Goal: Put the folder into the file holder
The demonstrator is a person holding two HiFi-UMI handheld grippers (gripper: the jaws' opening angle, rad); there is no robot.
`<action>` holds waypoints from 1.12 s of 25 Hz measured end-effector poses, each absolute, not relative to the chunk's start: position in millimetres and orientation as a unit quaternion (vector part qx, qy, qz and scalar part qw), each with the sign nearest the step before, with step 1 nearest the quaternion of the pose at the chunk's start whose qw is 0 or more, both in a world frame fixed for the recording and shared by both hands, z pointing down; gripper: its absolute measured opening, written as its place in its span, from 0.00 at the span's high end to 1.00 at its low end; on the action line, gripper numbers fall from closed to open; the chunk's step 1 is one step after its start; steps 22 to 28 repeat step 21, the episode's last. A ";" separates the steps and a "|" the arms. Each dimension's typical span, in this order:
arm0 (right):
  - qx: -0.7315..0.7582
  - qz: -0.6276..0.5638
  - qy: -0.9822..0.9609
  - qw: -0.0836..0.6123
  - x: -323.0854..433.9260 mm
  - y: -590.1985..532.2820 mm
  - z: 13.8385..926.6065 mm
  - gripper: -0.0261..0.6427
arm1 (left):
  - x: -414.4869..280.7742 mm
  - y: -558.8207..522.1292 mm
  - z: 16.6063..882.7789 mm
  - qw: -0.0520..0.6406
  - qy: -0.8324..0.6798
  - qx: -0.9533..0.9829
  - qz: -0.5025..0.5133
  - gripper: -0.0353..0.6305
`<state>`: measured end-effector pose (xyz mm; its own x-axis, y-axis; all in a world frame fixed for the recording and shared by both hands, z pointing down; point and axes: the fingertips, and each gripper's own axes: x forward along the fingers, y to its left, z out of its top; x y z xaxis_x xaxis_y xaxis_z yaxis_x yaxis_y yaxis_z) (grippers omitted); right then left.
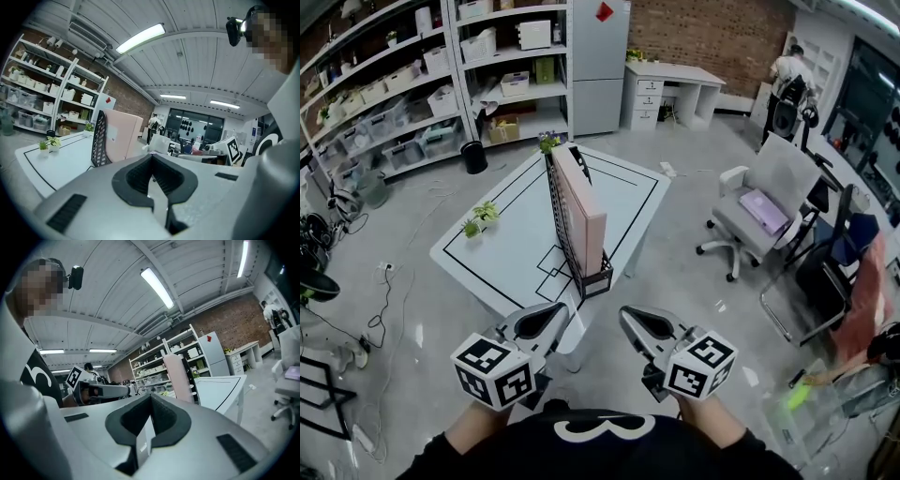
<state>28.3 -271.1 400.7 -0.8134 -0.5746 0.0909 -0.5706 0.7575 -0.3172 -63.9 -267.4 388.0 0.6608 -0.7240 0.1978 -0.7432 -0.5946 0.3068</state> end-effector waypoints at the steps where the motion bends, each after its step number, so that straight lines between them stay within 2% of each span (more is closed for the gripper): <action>1: -0.304 -0.166 0.938 0.006 29.2 -268.0 400.0 0.96 | -61.7 -264.4 388.1 0.183 -0.411 0.893 0.027 0.94; 28: -0.298 -0.116 0.947 -0.011 48.5 -214.7 379.6 0.96 | -32.9 -217.2 377.3 0.155 -0.409 0.899 0.033 0.94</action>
